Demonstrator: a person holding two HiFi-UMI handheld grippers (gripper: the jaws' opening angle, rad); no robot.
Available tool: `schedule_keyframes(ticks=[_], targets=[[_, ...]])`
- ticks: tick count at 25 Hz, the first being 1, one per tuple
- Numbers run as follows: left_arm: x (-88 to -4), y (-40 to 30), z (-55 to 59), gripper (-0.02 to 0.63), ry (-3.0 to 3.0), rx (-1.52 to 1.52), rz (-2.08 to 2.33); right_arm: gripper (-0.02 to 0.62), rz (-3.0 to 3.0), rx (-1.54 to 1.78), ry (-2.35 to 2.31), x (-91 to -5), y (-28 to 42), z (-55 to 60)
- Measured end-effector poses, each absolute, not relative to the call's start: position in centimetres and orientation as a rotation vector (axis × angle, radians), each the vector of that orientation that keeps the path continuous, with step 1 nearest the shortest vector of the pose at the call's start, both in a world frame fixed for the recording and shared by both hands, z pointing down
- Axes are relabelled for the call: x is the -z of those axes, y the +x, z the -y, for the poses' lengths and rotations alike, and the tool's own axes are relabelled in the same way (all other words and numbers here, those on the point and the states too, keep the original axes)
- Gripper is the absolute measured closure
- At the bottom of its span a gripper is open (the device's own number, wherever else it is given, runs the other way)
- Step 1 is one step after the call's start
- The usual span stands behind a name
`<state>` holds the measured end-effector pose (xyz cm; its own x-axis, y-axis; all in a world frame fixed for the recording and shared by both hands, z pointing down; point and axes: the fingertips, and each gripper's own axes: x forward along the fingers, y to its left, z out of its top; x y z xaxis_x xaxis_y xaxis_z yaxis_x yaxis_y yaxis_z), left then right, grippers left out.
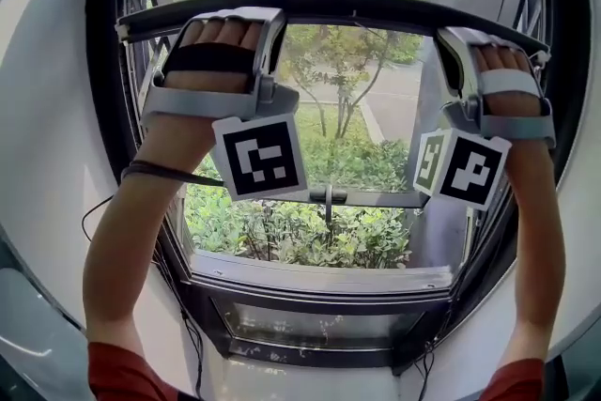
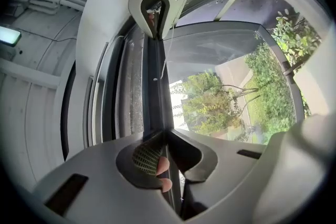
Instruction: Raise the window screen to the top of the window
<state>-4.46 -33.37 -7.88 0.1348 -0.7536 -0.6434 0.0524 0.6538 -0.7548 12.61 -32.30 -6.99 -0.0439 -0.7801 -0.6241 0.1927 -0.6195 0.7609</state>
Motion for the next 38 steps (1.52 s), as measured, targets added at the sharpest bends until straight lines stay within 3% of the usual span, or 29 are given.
schedule_keyframes(ticks=[38], targets=[[21.9, -5.6, 34.2, 0.567, -0.586, 0.509, -1.445, 0.551, 0.461, 1.772, 1.564, 21.3, 11.3, 32.9]])
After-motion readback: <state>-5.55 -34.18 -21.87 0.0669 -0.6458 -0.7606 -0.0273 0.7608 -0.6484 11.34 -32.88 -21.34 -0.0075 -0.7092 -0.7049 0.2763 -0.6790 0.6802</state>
